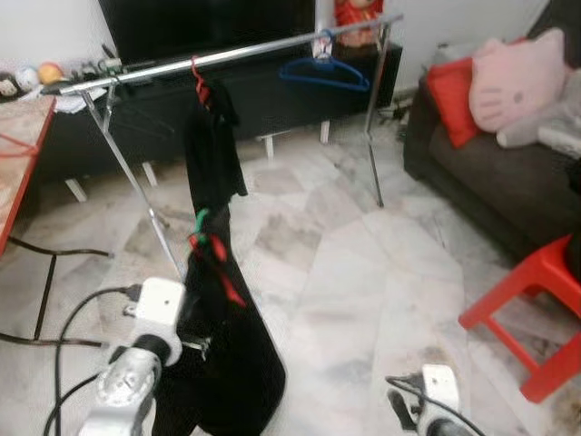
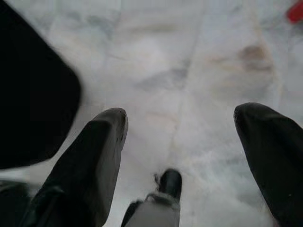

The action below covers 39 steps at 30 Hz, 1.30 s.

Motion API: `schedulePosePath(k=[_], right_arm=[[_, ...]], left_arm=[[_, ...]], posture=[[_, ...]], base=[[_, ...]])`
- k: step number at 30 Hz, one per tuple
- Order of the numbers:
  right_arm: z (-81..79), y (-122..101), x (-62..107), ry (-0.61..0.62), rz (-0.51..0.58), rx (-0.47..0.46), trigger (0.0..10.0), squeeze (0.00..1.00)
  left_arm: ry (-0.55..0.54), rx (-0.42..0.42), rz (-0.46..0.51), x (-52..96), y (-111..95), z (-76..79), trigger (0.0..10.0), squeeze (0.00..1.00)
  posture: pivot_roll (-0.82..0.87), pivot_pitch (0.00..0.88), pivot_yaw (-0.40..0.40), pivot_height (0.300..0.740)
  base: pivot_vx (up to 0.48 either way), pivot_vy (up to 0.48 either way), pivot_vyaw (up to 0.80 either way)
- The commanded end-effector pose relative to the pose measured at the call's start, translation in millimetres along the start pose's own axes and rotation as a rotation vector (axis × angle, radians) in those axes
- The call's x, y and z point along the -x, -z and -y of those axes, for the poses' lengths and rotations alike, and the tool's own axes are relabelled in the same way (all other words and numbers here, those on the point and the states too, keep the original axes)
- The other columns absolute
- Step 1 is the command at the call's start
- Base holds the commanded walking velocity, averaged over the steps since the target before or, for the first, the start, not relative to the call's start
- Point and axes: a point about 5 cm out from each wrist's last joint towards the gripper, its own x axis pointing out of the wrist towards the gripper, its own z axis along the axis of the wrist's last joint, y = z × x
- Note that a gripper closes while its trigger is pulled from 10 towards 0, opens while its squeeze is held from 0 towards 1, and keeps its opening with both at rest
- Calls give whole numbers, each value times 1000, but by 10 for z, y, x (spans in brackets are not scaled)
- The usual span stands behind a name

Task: Hang hanger

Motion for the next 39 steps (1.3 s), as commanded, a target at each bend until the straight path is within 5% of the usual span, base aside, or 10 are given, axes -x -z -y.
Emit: schedulePosePath(k=[1,12,16,21,26,28,32,39], right_arm=[[-68,-49,-20,-15,33,-10,10000,0],[-69,-136,-12,-14,123,31,10000,0],[-25,-1239,-65,-86,435,81,10000,0],[-41,-1616,61,-280,590,136,10000,0],[-112,-1688,133,-452,604,173,10000,0],[-188,-1625,198,-605,542,294,10000,0],[-183,-1549,301,-693,510,377,10000,0],[-136,-1526,432,-786,536,285,10000,0]], left_arm=[[-3,-10,53,-1,-135,-39,10000,0],[159,-20,58,-18,-223,144,10000,0],[280,-23,52,-32,-273,284,10000,0],[394,-26,65,-58,-372,437,10000,0],[488,-5,58,-86,-416,557,10000,0],[558,-31,39,-109,-433,658,10000,0],[576,-40,49,-147,-480,728,10000,0],[624,-21,84,-199,-589,858,10000,0]], posture=[[37,0,25,740],[36,0,26,740],[22,0,25,740],[8,0,26,740],[-4,0,26,740],[-13,0,28,740],[-16,0,24,740],[-25,0,19,740]], base=[[0,289,0],[0,48,0],[0,0,0],[0,0,0],[0,0,0],[0,0,0],[0,0,0],[0,0,0]])
